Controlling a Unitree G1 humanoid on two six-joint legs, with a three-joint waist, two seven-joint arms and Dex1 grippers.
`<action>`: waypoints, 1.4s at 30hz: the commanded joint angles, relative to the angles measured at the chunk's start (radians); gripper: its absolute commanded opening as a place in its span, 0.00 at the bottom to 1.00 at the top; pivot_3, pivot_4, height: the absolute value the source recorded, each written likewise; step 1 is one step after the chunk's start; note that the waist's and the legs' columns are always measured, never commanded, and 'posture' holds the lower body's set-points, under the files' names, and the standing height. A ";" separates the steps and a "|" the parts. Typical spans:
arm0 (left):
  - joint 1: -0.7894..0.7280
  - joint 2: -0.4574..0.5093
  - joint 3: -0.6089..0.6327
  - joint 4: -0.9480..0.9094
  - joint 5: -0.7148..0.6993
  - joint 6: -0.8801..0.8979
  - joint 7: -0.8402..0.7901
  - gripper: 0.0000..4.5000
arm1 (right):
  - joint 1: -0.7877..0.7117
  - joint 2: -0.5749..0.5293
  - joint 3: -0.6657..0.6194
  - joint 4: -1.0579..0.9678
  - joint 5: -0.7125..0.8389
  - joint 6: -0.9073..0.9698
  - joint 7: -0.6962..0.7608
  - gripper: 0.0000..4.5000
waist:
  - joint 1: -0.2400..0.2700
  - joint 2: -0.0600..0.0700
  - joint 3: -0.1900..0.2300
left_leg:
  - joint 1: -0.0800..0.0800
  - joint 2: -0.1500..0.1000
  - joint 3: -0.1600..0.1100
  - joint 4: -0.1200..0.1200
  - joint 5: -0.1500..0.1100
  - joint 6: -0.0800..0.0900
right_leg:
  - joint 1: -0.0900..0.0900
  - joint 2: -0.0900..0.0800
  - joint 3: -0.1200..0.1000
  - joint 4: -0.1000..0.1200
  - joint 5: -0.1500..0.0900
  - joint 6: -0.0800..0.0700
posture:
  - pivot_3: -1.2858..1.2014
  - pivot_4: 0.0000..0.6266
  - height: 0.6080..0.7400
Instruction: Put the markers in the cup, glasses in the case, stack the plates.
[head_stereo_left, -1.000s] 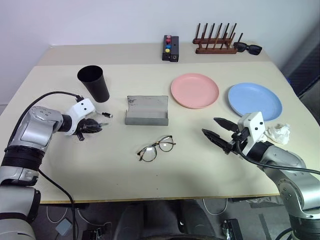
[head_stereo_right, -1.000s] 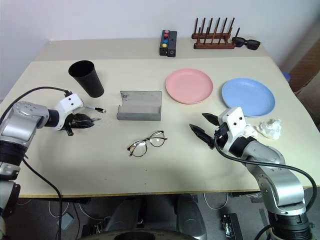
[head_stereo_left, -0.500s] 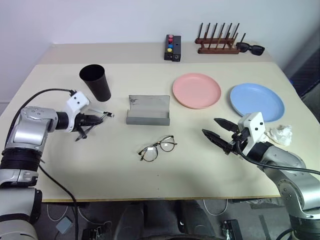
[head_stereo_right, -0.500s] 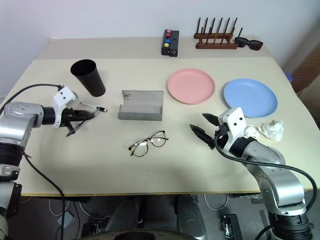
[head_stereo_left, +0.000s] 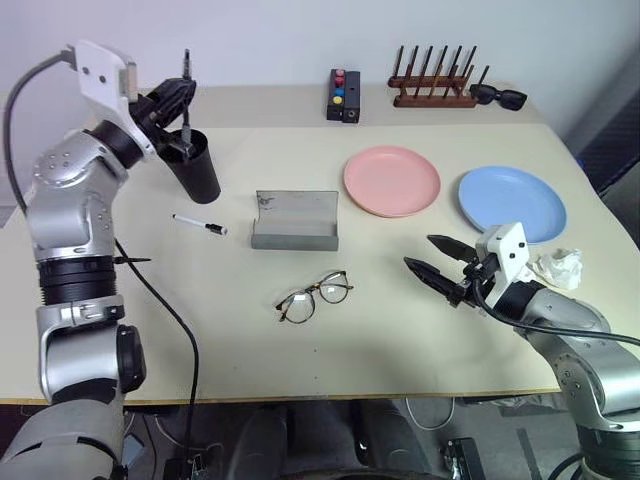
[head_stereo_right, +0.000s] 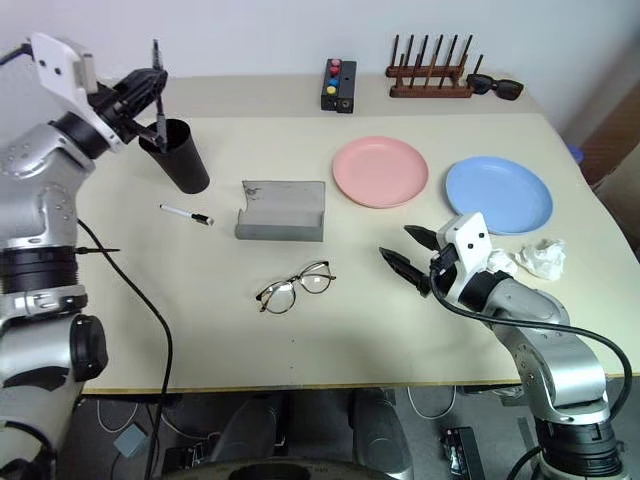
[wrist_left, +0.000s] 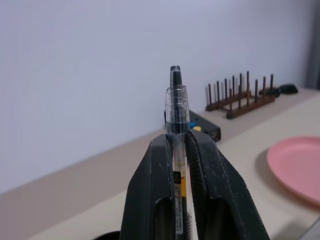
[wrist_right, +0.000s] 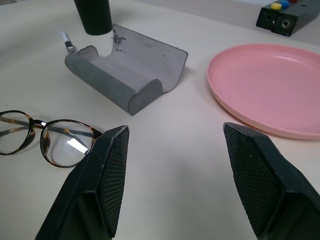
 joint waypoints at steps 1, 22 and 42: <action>-0.086 -0.014 0.040 0.088 0.038 -0.171 0.117 0.01 | -0.007 0.002 -0.004 -0.016 -0.005 -0.032 0.008 0.68 | 0.001 -0.001 0.000 | 0.000 0.000 0.000 0.000 0.000 0.000 | 0.000 0.000 0.000 0.000 0.000 0.000 | 0.52 0.24 0.96; -0.194 -0.060 -0.008 0.574 0.111 -0.575 0.221 0.01 | -0.224 0.005 -0.050 -0.138 0.251 0.065 -0.058 0.68 | 0.001 -0.001 0.000 | -0.002 -0.001 0.000 -0.001 0.000 0.000 | -0.001 -0.001 -0.001 -0.001 0.000 0.000 | 0.52 0.24 0.96; -0.206 -0.072 -0.003 0.669 0.114 -0.599 0.253 0.74 | -0.189 0.012 0.010 -0.151 0.205 0.044 -0.050 0.68 | 0.001 -0.001 0.000 | -0.002 -0.001 -0.001 0.000 0.000 0.000 | -0.001 0.000 -0.001 0.000 0.000 0.000 | 0.52 0.24 0.96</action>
